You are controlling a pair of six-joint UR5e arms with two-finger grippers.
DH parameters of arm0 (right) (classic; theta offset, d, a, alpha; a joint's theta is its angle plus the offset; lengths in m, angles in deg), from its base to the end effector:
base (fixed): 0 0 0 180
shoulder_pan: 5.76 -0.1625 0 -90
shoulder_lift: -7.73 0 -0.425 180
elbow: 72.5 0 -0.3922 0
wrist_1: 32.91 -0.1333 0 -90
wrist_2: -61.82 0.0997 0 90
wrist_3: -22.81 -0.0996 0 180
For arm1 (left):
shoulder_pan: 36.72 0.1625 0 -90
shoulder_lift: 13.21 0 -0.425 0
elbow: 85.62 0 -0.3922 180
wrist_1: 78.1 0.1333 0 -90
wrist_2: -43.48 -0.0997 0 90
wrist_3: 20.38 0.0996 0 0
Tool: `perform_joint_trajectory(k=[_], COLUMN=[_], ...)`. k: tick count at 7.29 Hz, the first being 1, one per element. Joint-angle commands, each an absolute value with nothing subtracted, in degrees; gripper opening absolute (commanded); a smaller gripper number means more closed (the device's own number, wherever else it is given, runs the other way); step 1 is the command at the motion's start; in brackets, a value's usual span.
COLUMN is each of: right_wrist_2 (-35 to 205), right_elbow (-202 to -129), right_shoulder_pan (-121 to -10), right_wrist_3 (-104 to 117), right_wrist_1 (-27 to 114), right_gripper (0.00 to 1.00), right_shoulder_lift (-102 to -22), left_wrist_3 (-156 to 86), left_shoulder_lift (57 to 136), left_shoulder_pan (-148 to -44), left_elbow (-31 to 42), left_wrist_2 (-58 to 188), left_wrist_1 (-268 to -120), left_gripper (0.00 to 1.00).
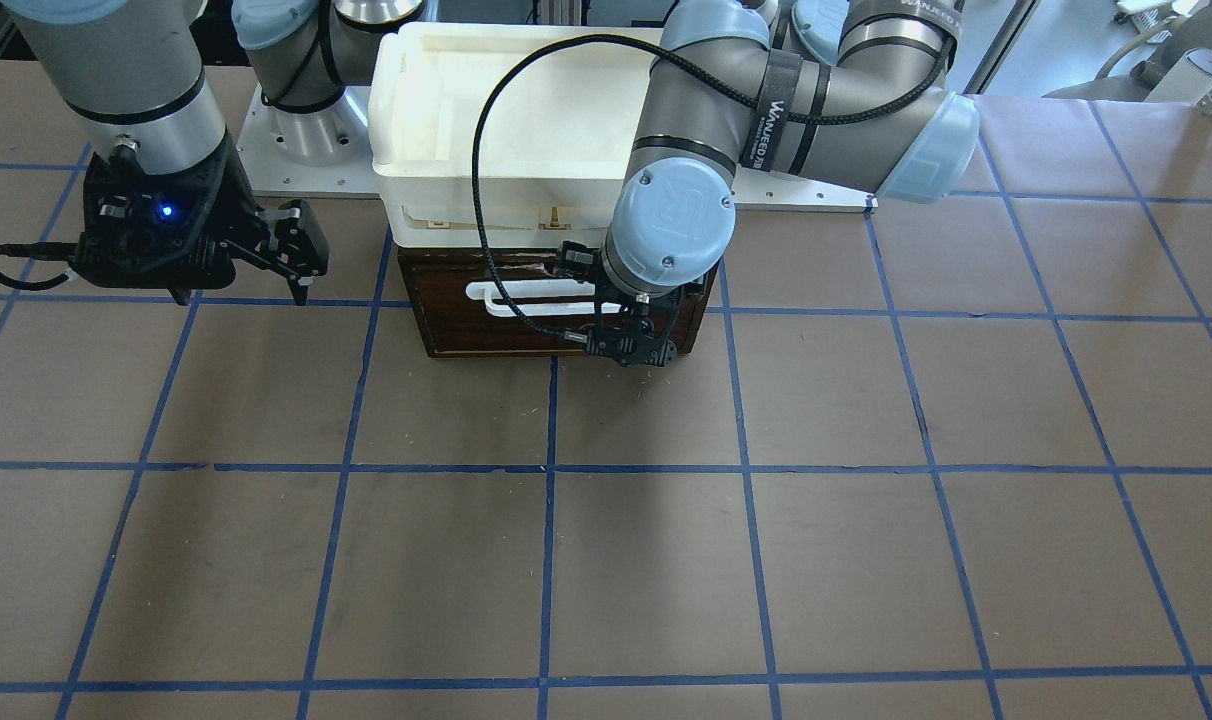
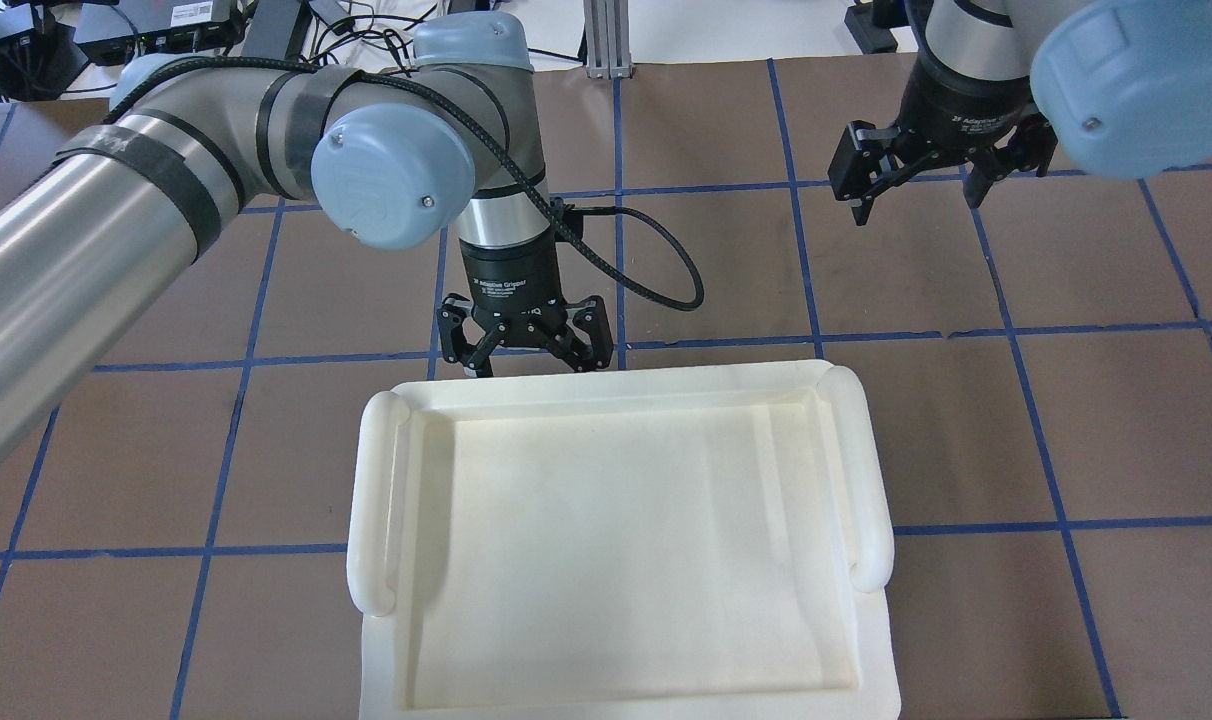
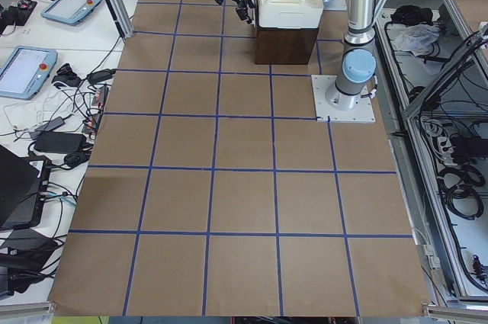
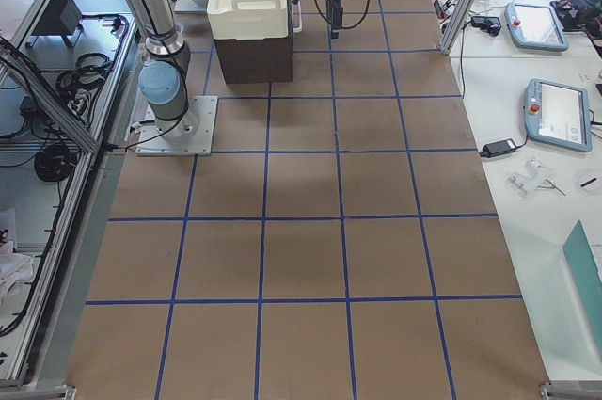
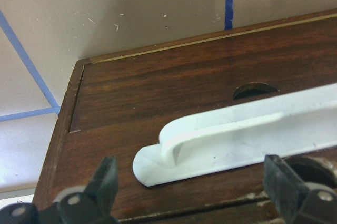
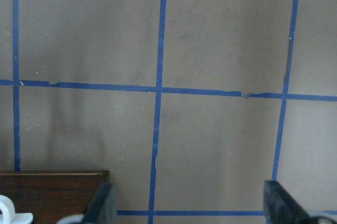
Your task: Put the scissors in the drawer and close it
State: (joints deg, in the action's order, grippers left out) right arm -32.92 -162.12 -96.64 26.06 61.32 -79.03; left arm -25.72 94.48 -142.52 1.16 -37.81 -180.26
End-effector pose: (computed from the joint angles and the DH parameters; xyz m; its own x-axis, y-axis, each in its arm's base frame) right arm 0.1330 -0.5158 0.4704 -0.9940 -0.0700 0.0838 -0.0718 0.9972 -0.0192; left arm -0.2936 -0.4926 0.3367 -0.9880 0.1229 0.0931 0.1521 0.8754 0.4589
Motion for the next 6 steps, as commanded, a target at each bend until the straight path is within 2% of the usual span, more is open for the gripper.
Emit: perform_joint_trajectory(k=[1,3,6], right_wrist_2=[-32.9,-32.9,-32.8], right_elbow=[-162.7,-162.7,-162.7], right_shoulder_pan=[-96.6,-96.7,-96.7], right_wrist_3=[25.9,25.8,25.7], right_wrist_1=[61.3,61.2,61.5], right_gripper=[1.0,1.0,1.0], right_shoulder_lift=[-79.2,-79.2,-79.0], left_wrist_3=[-25.3,-25.6,-25.9], left_shoulder_lift=[92.5,90.1,83.0], left_shoulder_pan=[-141.6,-141.2,-131.6], left_elbow=[-1.8,-3.0,-2.8], left_wrist_2=[-39.0,-46.0,-46.1], left_wrist_1=[-180.1,-179.8,-176.9], left_gripper=[1.0,1.0,1.0])
